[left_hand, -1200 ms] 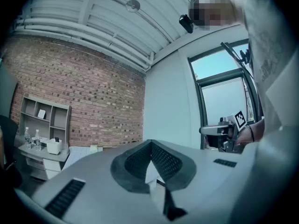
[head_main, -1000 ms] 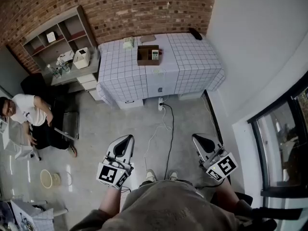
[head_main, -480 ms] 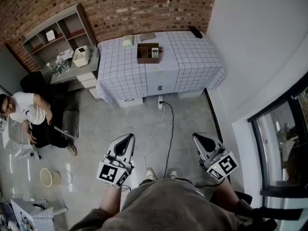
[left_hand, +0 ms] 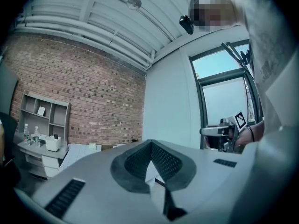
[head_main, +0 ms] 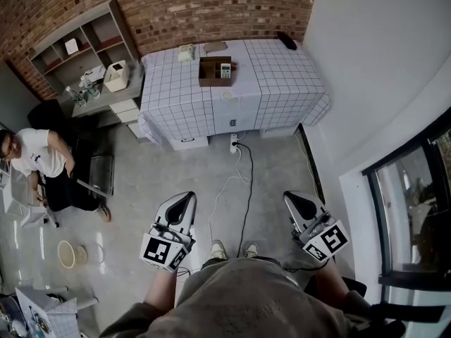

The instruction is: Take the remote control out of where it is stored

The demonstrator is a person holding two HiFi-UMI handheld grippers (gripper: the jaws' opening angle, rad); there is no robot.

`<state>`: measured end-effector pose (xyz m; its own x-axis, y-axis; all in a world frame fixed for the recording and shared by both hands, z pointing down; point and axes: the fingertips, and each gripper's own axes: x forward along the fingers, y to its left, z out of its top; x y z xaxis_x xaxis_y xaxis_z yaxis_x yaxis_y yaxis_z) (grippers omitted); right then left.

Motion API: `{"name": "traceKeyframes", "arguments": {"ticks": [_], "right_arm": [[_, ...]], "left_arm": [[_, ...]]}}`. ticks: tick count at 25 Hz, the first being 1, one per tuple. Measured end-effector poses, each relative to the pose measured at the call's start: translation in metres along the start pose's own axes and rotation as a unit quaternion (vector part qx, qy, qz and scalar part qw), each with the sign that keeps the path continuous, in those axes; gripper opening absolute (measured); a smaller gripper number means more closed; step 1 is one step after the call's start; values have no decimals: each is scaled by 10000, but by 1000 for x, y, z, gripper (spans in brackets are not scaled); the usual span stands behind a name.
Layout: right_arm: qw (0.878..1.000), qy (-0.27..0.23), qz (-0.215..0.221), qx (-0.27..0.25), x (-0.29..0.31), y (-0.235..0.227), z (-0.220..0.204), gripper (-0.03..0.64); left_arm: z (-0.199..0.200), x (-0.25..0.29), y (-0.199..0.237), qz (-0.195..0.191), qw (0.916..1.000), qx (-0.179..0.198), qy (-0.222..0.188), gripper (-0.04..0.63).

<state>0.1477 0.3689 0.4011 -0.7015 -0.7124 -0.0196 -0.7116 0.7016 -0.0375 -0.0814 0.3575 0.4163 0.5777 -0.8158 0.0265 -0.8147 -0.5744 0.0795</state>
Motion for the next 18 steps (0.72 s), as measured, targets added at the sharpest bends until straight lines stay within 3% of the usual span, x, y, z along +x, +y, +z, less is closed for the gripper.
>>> {"name": "traceKeyframes", "arguments": {"ticks": [18], "right_arm": [[9999,55,124,-102,-27,-55,-4,11]], "left_arm": [[-7,33,-26,424,9988,-52,240,5]]}}
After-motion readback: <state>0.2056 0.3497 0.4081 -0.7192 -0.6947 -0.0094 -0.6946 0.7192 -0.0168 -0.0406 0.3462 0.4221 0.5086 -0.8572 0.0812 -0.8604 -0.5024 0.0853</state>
